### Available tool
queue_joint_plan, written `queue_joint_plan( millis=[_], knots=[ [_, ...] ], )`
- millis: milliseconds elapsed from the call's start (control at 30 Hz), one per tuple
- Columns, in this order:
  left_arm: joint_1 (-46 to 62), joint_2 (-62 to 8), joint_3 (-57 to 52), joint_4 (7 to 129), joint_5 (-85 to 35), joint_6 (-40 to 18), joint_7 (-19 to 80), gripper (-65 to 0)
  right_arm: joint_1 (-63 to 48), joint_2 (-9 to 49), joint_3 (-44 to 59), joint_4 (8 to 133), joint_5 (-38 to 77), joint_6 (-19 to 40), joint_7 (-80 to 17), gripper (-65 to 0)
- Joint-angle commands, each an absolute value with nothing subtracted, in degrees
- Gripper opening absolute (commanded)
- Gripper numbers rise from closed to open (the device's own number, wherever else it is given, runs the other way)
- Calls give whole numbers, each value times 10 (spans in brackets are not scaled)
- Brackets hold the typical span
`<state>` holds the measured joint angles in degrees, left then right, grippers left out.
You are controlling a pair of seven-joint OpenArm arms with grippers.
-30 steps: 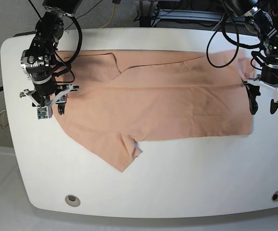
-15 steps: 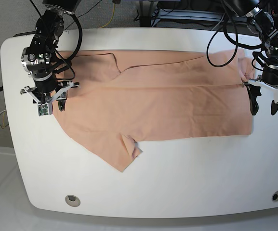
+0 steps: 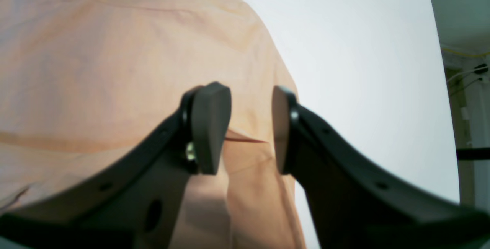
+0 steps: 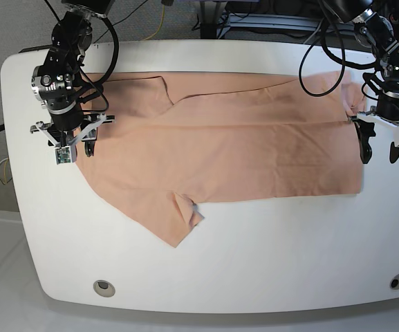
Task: Fold the T-shirt properly
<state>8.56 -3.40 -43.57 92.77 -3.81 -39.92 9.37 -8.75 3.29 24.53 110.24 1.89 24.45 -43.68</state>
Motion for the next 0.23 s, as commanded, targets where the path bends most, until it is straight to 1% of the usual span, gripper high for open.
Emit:
queue_joint_plan(
  millis=[0,200],
  knots=[
    [81,-43,-439,936,-48,-400,77,-239,-82,36,247,1114,26,243,-422,-435],
    [90,-43,-437,936,-48,-400,77,-239,-83,36,247,1114,26,243,-422,-435]
  ],
)
